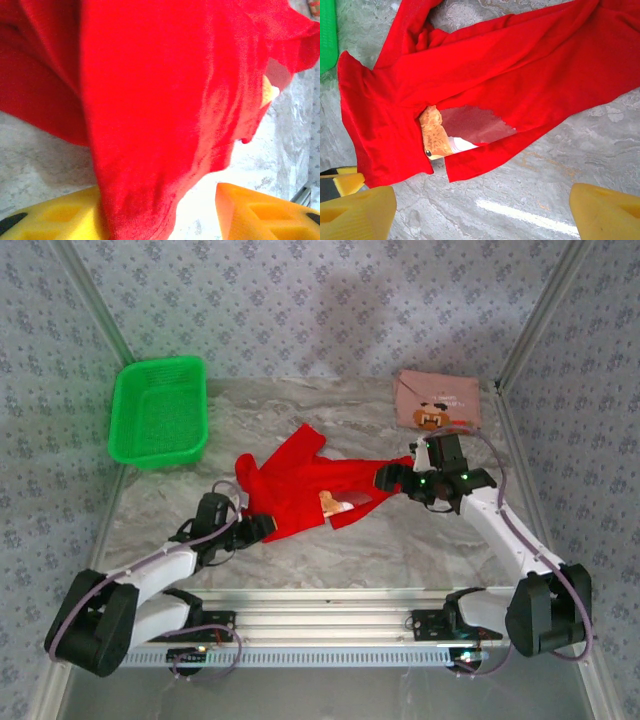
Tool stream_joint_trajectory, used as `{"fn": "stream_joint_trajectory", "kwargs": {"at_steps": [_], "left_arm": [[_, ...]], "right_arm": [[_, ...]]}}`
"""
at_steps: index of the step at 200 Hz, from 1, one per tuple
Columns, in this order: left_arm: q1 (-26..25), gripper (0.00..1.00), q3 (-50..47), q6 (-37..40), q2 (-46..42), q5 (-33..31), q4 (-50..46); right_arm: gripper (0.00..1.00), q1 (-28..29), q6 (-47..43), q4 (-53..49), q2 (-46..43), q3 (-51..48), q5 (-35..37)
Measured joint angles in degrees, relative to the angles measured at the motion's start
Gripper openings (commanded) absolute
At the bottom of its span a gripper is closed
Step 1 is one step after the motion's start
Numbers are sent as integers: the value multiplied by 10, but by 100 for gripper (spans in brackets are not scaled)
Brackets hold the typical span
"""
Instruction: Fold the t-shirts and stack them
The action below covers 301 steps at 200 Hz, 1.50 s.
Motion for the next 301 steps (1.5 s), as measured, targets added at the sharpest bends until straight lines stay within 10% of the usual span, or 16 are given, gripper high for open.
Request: {"fn": "stream_joint_trajectory", "kwargs": {"at_steps": [35,82,183,217,264,301], "left_arm": [[0,41,-16,6,-30,7,-5],[-2,0,-10,0,-30,15,-22],[25,0,272,-6,-120,-12,-228],[59,0,306,-6,-120,-33,-287],[103,0,358,5,-130,-38,-329],[148,0,368,20,-140,-39,-358]], "right_arm": [[91,0,0,0,-2,-1,0],[83,21,14,0,2,-19,-9],[51,184,130,34,263,32,13],[47,198,152,25,316,80,50],[0,204,160,-48,367,148,128],[0,168,155,-56,323,117,203]]}}
